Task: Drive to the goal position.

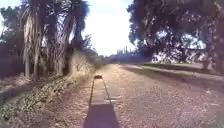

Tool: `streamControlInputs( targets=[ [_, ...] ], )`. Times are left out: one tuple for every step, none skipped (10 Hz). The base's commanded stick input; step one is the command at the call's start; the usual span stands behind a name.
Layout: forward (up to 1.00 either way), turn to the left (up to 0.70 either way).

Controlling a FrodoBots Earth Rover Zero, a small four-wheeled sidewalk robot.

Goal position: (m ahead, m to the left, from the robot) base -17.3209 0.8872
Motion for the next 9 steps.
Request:
streamControlInputs(
  targets=[
    [0.00,-1.00],
    [0.00,-1.00],
    [0.00,-1.00],
    [0.00,-1.00],
    [0.00,-1.00],
    [0.00,-1.00],
    [0.00,-1.00],
    [0.00,-1.00],
    [0.00,-1.00]
  ],
)
